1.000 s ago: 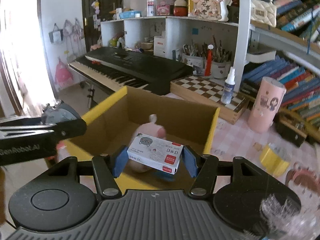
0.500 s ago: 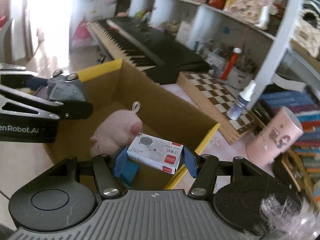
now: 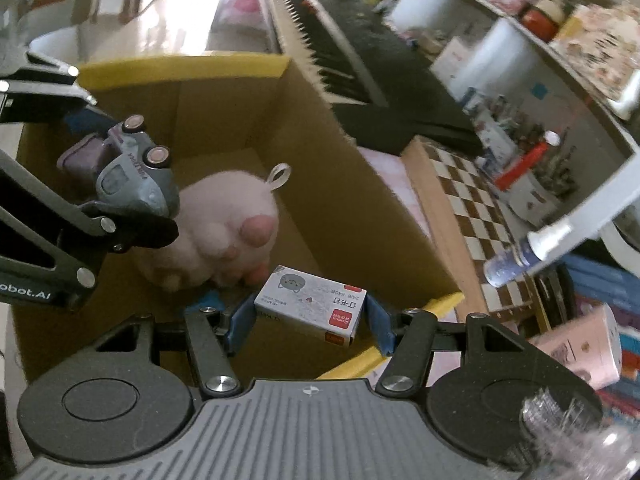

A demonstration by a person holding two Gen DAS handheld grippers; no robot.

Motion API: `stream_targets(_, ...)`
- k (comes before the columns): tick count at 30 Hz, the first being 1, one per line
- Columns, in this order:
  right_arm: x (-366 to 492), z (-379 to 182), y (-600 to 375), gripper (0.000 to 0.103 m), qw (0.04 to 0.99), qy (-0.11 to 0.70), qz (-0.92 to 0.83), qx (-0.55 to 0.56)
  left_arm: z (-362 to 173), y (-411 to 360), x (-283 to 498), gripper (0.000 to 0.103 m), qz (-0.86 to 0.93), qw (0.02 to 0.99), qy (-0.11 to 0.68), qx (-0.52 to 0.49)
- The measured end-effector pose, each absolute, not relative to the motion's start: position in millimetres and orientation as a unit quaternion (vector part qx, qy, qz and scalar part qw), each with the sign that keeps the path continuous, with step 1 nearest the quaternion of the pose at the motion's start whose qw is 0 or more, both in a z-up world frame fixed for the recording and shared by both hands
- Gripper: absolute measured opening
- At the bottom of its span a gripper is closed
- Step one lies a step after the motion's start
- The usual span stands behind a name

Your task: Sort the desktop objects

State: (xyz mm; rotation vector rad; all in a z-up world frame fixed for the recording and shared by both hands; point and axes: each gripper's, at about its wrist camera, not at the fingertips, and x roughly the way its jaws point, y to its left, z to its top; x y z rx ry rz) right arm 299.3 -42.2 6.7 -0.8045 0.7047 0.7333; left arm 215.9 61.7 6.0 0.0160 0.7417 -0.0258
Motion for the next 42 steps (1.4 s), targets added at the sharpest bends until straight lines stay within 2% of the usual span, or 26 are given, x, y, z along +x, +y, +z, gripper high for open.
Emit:
stream_targets(8,307,-10,-32,0.057,0.756,0.343,0.371,-0.416,-3,58,219,0.063,-0.020,0.924,0.383,0.018)
stream_targets(18,310,-17,-26,0.057,0.748,0.352,0.377,-0.417,-6,58,215,0.064,-0.024,0.923,0.383,0.014)
stream_targets(21,308,-17,-24,0.057,0.749,0.352,0.374,-0.419,0,61,211,0.066,-0.021,0.929,0.370,0.005)
stream_targets(22,306,-16,-24,0.057,0.750,0.349,0.372,-0.421,2,62,209,0.070,-0.018,0.931,0.364,0.002)
stream_targets(31,290,6,-28,0.060,0.783,0.322,0.346,-0.405,21,74,192,0.071,-0.016,0.945,0.328,-0.013)
stream_targets(42,252,54,-48,0.058,0.857,0.279,0.293,-0.319,46,90,160,0.072,-0.017,0.957,0.287,-0.032)
